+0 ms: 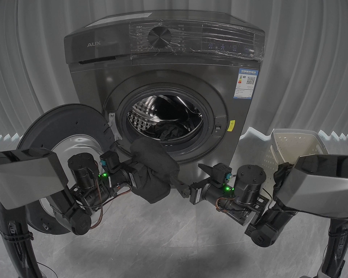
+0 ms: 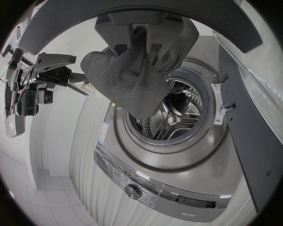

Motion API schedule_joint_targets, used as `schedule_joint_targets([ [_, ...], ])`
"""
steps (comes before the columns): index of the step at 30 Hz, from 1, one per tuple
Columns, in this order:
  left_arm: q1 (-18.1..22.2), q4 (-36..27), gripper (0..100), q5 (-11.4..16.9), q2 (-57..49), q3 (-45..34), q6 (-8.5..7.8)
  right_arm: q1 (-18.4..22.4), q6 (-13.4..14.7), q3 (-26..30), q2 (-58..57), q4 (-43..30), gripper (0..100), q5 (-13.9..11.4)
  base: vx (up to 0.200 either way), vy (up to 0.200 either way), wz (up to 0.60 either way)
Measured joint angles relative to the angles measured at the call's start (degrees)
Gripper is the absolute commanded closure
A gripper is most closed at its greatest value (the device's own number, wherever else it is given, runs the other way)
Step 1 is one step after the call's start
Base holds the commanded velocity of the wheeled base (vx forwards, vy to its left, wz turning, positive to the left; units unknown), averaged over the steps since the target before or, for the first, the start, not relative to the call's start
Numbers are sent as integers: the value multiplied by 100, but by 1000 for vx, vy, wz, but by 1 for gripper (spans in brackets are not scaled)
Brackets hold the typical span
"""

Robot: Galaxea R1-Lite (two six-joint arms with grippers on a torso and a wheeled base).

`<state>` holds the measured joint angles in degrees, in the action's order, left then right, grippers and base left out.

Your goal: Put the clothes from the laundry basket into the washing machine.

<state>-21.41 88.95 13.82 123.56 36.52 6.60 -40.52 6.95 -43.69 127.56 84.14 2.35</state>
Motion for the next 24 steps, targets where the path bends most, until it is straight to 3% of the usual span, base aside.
schedule_joint_targets([
  [6, -4, 2, 100, -9, -293, -232, 71, 224, 13, 907, -407, 7, 0, -1, 0, 0, 0],
  [12, -6, 2, 100, -145, -460, -486, 46, 817, 107, 1914, -868, 319, 0, -48, 0, 0, 0],
  [17, -69, 0, 100, -792, -501, -624, 24, 1068, 233, 2300, -1102, 471, 0, -63, 0, 0, 0],
  [24, -196, 2, 100, -1634, -483, -463, 0, 1114, 268, 2410, -1235, 484, 0, -35, 0, 0, 0],
])
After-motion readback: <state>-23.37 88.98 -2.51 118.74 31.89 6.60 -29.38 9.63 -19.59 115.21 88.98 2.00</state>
